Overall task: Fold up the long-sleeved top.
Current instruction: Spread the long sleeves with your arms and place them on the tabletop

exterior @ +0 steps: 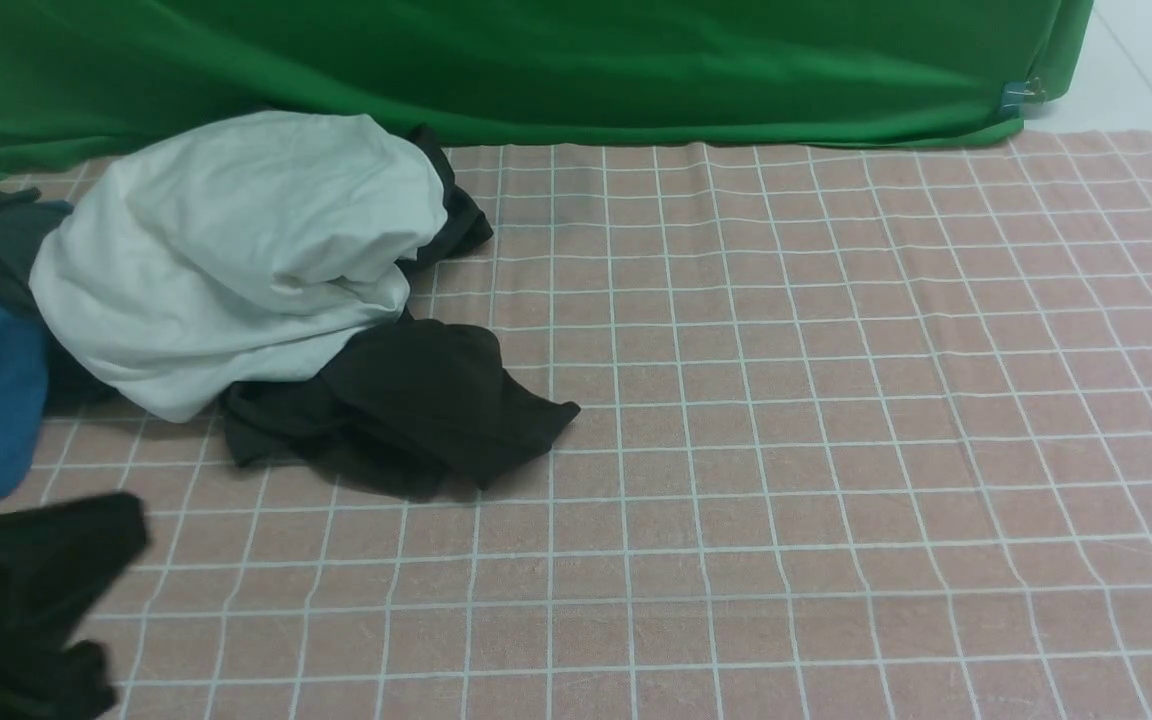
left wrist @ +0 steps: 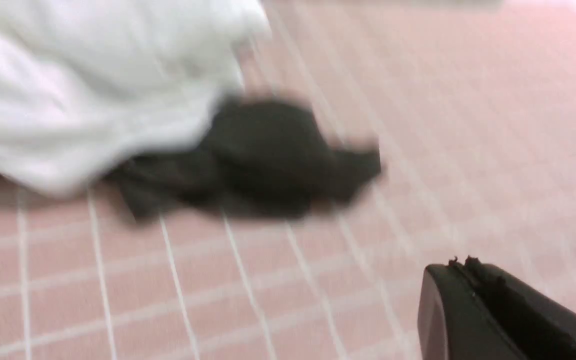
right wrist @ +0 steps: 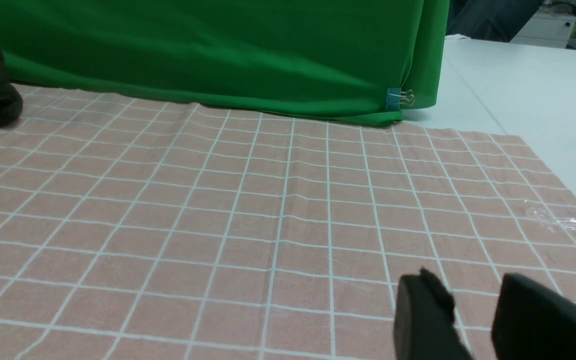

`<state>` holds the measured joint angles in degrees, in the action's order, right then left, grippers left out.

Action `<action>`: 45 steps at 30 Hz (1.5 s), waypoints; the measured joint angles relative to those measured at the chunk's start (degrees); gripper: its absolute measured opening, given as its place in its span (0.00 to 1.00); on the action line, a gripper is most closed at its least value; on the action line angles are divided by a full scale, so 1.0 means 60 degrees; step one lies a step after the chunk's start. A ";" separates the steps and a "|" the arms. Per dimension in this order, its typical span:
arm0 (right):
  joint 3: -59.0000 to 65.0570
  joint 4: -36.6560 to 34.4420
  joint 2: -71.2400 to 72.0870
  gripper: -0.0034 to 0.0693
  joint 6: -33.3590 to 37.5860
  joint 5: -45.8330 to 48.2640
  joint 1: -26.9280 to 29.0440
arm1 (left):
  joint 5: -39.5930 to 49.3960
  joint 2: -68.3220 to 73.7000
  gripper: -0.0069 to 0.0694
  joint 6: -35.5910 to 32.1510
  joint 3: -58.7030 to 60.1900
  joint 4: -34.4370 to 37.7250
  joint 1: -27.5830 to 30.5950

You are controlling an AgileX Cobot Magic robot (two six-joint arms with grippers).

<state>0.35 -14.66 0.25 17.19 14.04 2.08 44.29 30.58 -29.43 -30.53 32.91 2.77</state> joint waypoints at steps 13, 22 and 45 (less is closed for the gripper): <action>0.0000 0.0000 0.0000 0.38 0.0000 0.0000 0.0000 | -0.0134 0.3704 0.12 -0.1668 -0.1327 0.0435 -0.1364; 0.0000 -0.0959 0.0000 0.38 -0.1337 -0.1200 0.0000 | -0.0159 0.3895 0.12 -0.1973 -0.2009 0.0473 -0.2477; -0.5842 -0.1692 -0.5256 0.26 -0.0538 0.4451 -0.2372 | -0.0813 0.6217 0.12 -0.2015 -0.4141 -0.0991 -0.2533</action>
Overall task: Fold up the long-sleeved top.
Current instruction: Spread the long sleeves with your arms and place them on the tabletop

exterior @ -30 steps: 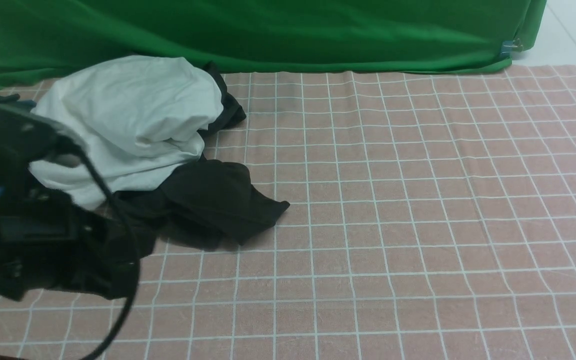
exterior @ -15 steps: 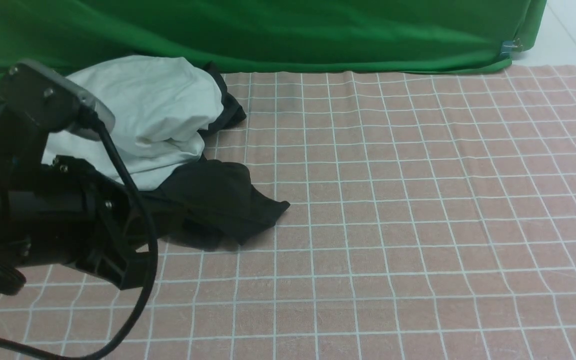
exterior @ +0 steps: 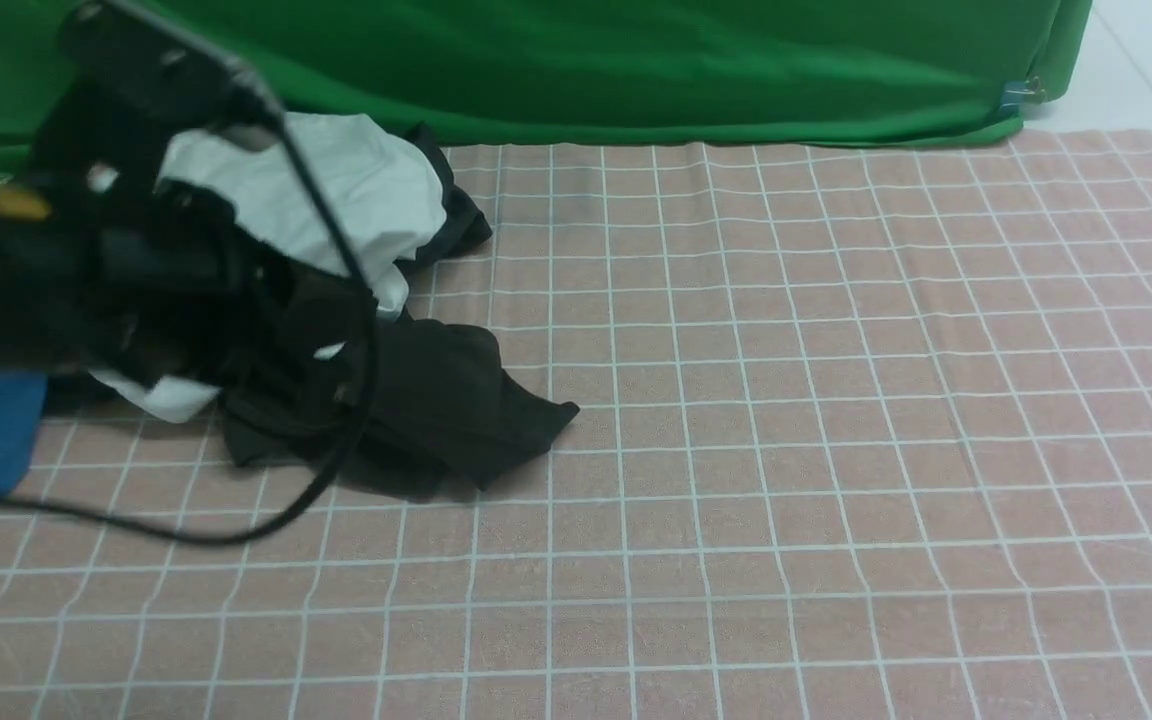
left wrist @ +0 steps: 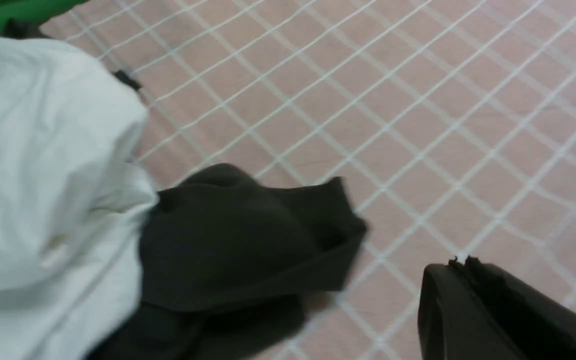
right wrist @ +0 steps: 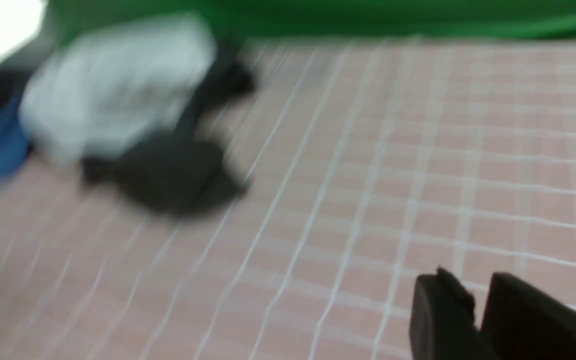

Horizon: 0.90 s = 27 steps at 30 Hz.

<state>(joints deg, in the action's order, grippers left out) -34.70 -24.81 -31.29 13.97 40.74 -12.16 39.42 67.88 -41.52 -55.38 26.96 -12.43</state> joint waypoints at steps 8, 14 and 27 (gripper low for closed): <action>-0.1783 0.0008 -0.2254 0.26 0.1594 0.0044 -0.0945 | -0.0113 0.1833 0.12 0.0023 -0.0894 -0.0520 0.0054; -0.1794 0.0119 -0.2431 0.26 0.2249 -0.0389 -0.0956 | -0.1019 0.3589 0.33 0.0333 -0.2432 -0.1022 0.1241; -0.1316 0.0129 -0.2431 0.26 0.2281 -0.0877 -0.0956 | -0.3166 0.7504 0.99 -0.1066 -0.4623 -0.1770 0.1289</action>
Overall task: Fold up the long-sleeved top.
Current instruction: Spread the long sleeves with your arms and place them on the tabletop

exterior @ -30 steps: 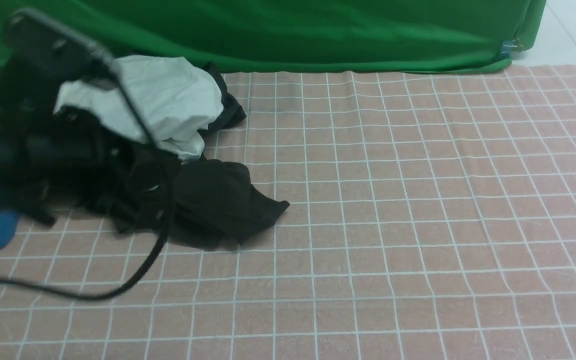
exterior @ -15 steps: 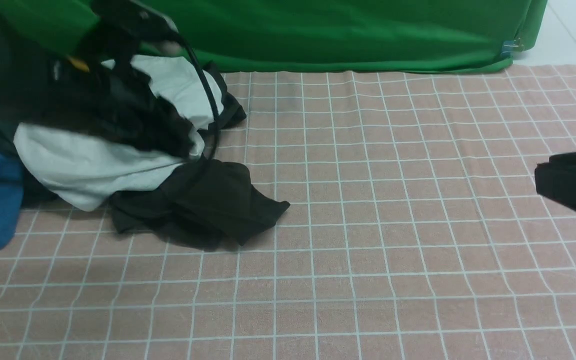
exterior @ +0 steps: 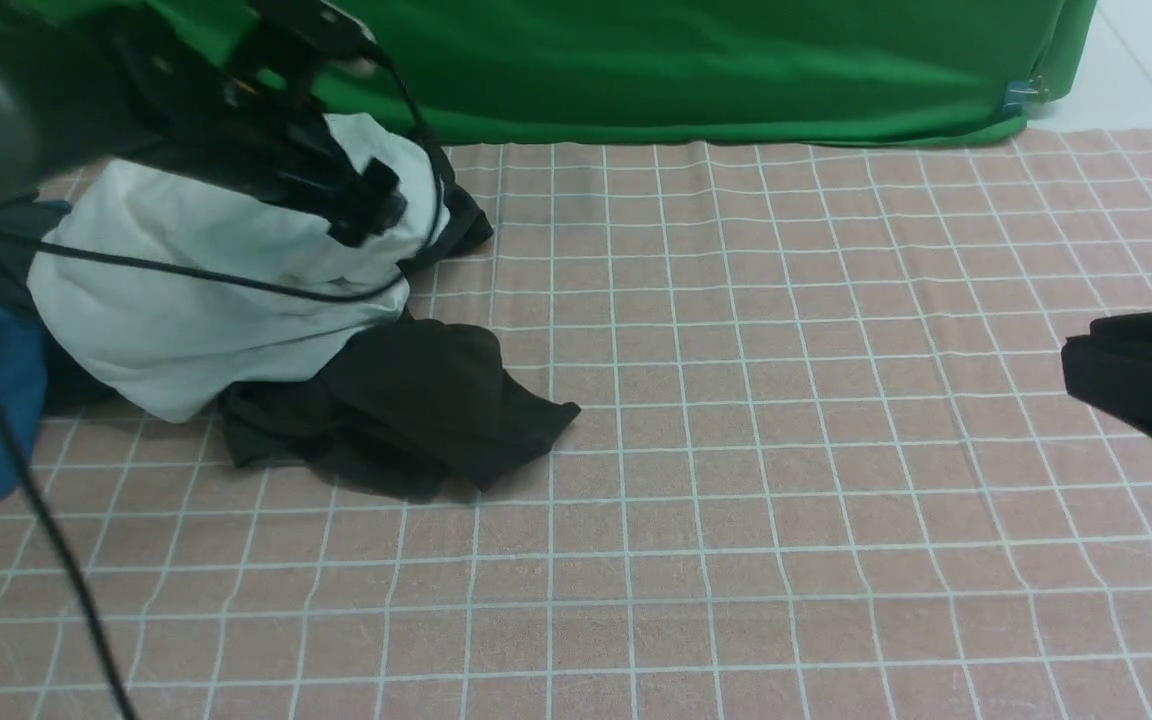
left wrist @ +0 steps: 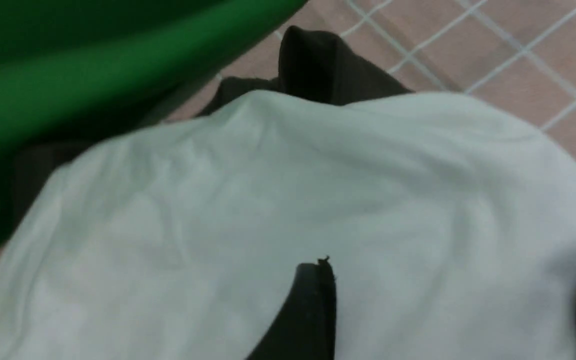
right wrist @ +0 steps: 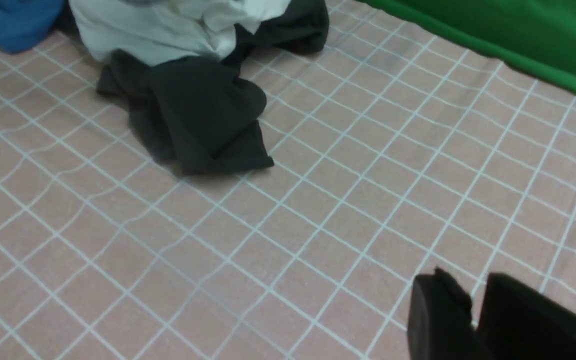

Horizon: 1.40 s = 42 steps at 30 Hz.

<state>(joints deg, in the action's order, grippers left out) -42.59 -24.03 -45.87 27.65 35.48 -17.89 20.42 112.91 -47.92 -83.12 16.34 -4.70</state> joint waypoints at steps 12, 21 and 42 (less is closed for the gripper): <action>0.0013 0.0000 0.0000 0.26 -0.0134 -0.0445 0.0000 | 0.0170 0.0301 0.20 0.0304 -0.0073 -0.1049 -0.0042; 0.0013 -0.0204 0.0000 0.26 -0.0231 -0.0437 0.0000 | 0.0924 -0.2498 0.19 0.0358 -0.0073 -0.1662 0.0063; 0.0020 -0.0428 0.0000 0.26 -0.0250 -0.0332 0.0000 | -0.0079 -0.5988 0.19 0.2636 -0.0074 -0.3088 0.4831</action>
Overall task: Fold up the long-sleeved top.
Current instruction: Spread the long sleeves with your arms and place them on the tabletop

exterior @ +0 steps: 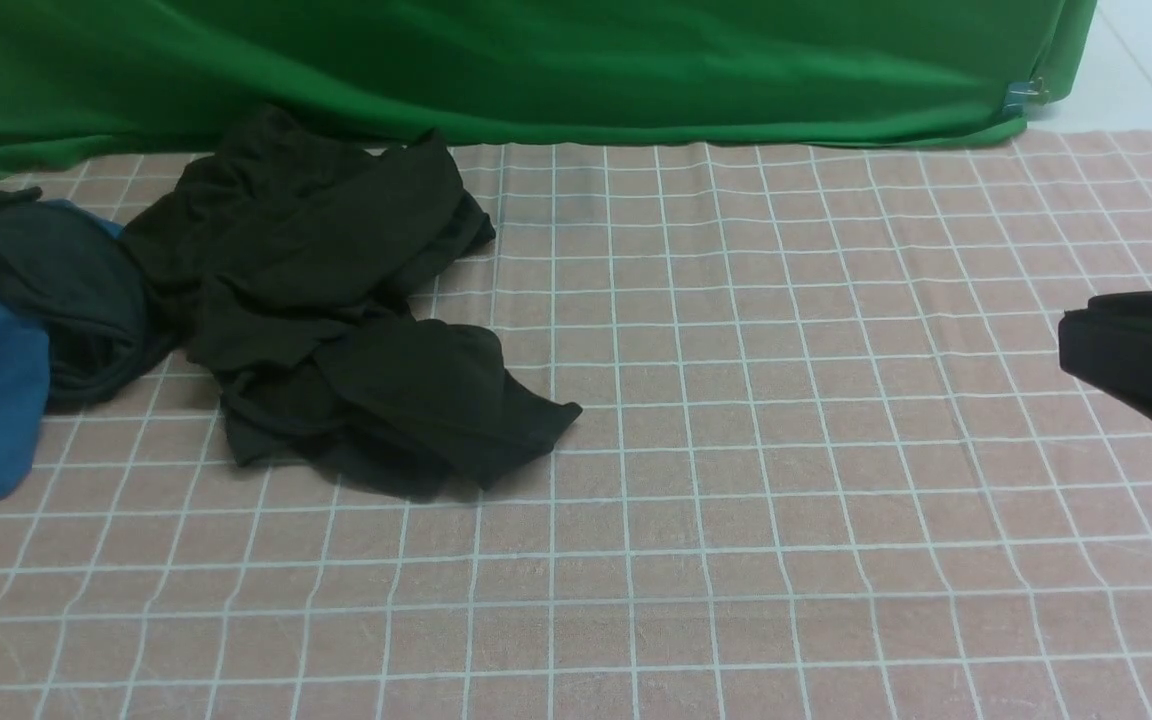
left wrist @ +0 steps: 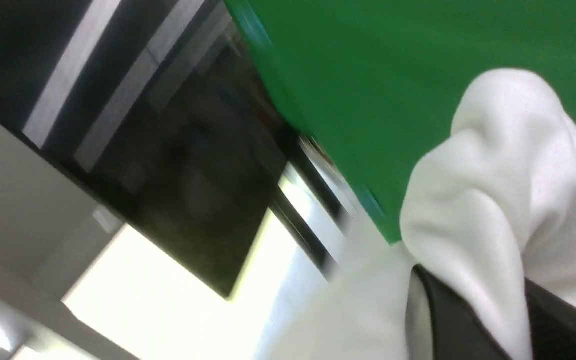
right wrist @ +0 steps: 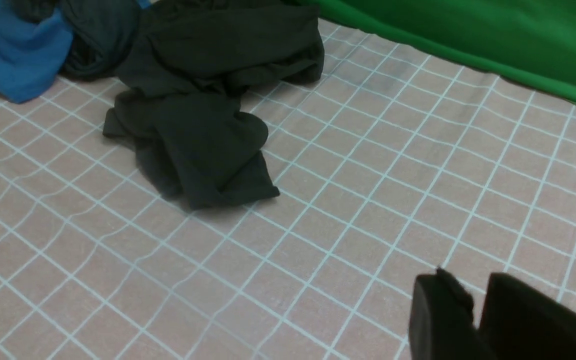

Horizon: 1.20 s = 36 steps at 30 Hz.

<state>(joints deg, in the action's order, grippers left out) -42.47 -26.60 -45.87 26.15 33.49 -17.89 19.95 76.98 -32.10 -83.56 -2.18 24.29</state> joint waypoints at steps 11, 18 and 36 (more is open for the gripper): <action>0.0003 -0.0072 0.0000 0.25 0.0000 0.0258 0.0000 | 0.3220 0.3393 0.46 0.0162 0.0009 0.1947 0.0000; 0.0003 -0.0081 0.0000 0.25 0.0000 0.0288 0.0000 | 0.4155 0.3735 0.95 0.0738 0.0009 0.3304 -0.0042; 0.0003 -0.0283 0.0000 0.25 0.0080 0.0327 0.0000 | 0.4752 0.3040 0.35 0.0354 0.0082 0.2461 -0.4596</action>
<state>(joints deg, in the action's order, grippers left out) -42.45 -28.30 -45.87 26.63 35.45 -17.89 48.46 95.22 -29.98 -83.07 12.59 -3.29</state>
